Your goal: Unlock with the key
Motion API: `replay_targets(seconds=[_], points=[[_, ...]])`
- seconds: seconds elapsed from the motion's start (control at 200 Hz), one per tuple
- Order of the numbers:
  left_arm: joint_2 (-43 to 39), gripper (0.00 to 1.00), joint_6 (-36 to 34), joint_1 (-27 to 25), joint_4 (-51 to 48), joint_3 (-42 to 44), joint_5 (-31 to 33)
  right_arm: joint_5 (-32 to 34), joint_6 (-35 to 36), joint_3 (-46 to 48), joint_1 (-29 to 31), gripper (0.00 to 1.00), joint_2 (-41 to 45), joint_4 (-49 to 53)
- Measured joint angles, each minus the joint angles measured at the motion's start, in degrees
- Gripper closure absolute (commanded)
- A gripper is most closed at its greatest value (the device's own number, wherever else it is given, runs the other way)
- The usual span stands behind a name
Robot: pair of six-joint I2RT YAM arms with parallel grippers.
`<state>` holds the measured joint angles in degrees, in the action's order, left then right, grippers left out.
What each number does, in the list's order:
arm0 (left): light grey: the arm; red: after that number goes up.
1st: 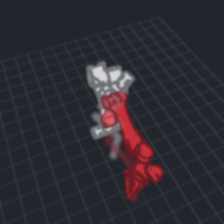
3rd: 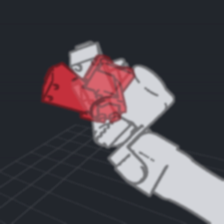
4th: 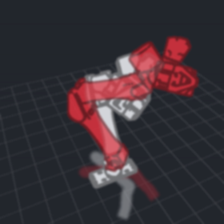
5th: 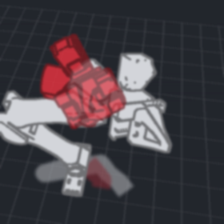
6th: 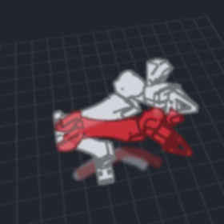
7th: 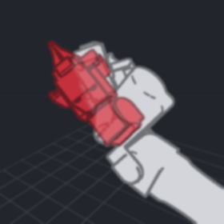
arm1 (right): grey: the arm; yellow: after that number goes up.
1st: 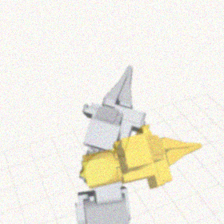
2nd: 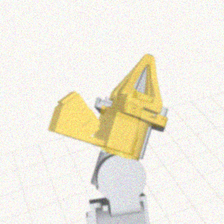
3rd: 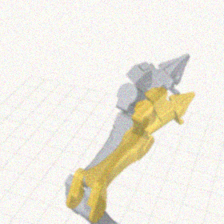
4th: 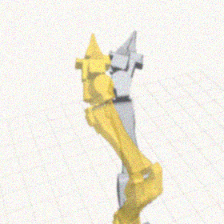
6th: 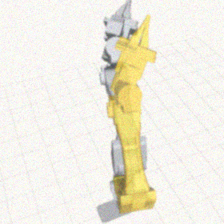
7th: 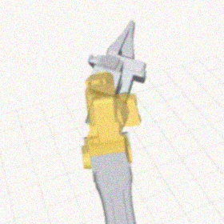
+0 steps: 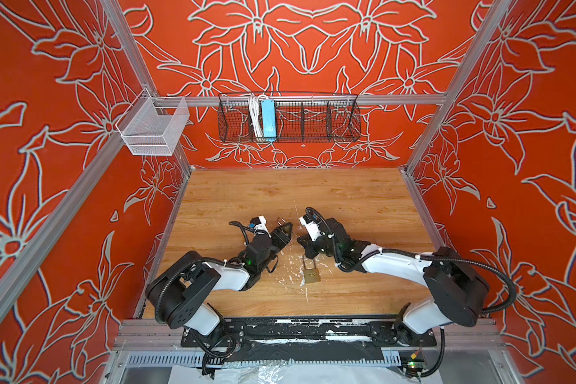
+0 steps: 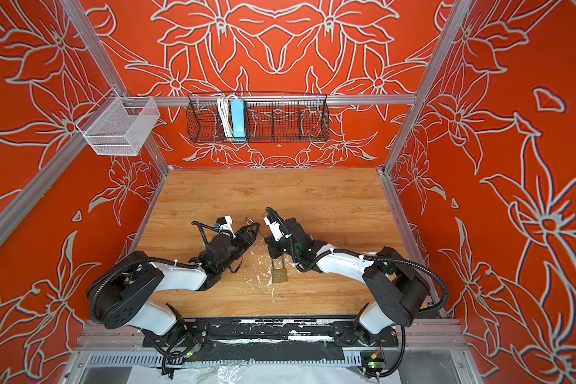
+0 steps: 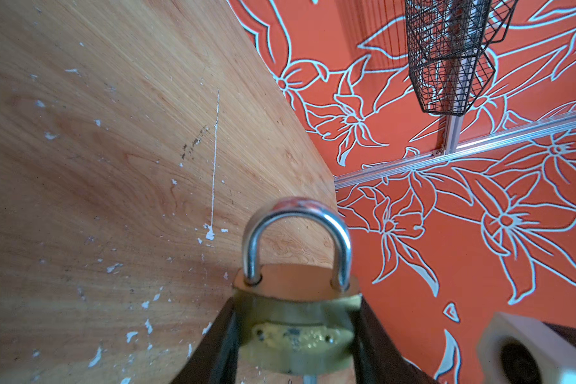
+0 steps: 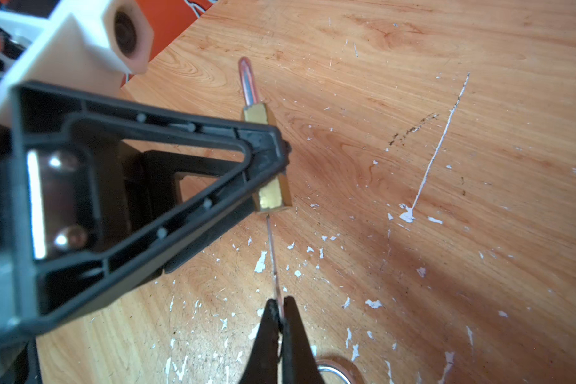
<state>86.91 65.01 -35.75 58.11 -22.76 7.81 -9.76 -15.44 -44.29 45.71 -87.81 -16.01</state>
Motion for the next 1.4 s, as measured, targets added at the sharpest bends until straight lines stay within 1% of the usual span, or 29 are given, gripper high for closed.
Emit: replay_targets(seconds=[0.5, 0.696, 1.151, 1.401], points=[[0.0, 1.00, 0.4, 0.0, 0.2, 0.0, -0.4, 0.5, -0.1, 0.0, 0.0, 1.00, -0.4, 0.3], [1.6, 1.00, 0.4, -0.3, 1.8, 0.0, -0.7, 0.6, -0.1, 0.0, 0.0, 1.00, -0.4, 0.4], [5.8, 1.00, 0.5, -1.1, 7.1, -0.5, -0.7, 2.3, -0.3, 0.3, -0.3, 1.00, 0.0, 0.8], [9.8, 1.00, 0.9, -2.1, 13.2, -0.5, 0.5, 3.6, -0.5, 1.7, -0.4, 1.00, 1.3, 0.8]])
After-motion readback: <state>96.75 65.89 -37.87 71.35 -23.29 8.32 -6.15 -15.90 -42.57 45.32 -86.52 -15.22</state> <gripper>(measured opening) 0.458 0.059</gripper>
